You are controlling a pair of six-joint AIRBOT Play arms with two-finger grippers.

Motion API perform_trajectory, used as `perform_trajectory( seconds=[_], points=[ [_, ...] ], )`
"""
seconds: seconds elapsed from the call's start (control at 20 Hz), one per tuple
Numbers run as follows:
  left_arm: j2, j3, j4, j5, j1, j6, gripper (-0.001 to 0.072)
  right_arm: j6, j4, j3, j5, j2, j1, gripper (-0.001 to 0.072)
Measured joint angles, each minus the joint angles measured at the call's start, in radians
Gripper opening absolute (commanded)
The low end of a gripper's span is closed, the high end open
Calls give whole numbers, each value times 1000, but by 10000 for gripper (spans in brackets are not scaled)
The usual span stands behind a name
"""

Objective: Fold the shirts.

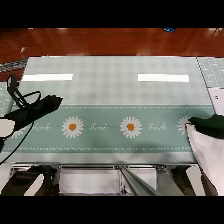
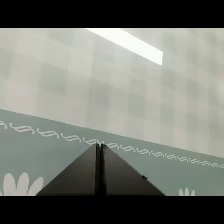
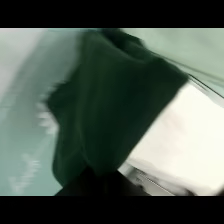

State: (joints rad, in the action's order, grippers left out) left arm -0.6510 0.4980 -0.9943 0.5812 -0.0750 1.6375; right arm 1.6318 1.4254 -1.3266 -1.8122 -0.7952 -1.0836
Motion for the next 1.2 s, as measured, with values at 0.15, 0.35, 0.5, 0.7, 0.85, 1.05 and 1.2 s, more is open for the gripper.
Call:
perform_trajectory(
  seconds=[0.15, 0.35, 0.5, 0.7, 0.85, 1.05, 1.2],
  points=[
    [-28, 0, 0, -11, -2, 0, 18, 5, 176, 201, 1, 96, -47, 19],
    [-72, 0, 1, -19, -6, -4, 18, 8, 323, 431, 5, 148, -66, 430],
    [-111, 0, 1, -25, -6, -22, 18, 12, 389, 527, -3, 161, -71, 415],
    [-162, 37, 1, -70, -2, -53, 18, 13, 412, 496, 43, 146, -73, 338],
    [-195, 150, 0, -90, 4, -114, 18, 10, 283, 339, 85, 55, -73, 19],
    [-252, 411, 0, -74, 1, -170, 16, -6, -160, 89, 212, -121, 51, 18],
    [-369, 676, -40, 53, -35, -183, 16, -8, -312, -43, 366, -247, 363, 18]
  ],
)
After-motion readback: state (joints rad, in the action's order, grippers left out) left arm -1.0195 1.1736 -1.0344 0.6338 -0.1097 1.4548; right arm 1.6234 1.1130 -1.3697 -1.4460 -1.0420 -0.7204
